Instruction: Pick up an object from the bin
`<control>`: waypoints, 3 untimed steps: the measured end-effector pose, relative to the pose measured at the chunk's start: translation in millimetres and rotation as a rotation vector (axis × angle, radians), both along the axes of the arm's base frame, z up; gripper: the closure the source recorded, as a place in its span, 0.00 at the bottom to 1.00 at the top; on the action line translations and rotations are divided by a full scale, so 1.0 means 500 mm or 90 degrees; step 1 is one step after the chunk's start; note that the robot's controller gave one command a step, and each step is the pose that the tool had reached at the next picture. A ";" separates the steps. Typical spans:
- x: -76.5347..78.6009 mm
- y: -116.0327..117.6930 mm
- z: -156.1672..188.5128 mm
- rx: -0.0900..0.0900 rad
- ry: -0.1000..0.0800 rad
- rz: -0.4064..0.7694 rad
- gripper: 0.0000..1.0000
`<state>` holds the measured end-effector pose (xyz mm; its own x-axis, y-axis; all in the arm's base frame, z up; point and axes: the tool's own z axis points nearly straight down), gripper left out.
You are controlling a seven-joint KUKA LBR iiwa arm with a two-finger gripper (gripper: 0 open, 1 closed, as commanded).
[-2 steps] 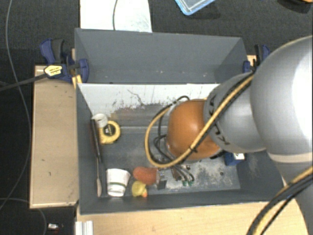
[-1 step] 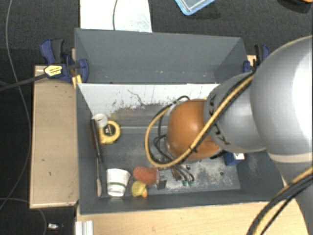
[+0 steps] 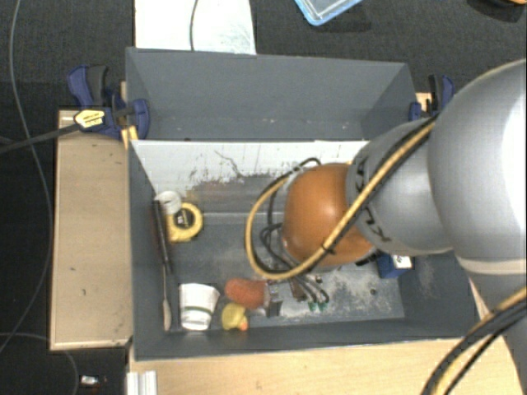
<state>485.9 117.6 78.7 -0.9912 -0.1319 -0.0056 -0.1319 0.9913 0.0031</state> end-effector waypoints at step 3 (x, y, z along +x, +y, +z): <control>0.001 0.000 0.168 0.000 -0.001 -0.002 1.00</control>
Offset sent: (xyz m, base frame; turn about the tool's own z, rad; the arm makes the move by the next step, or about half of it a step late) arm -0.0004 -0.0003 0.0895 0.0008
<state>486.3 117.5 162.6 -0.9916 -0.1288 -0.0067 -0.1289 0.9917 0.0034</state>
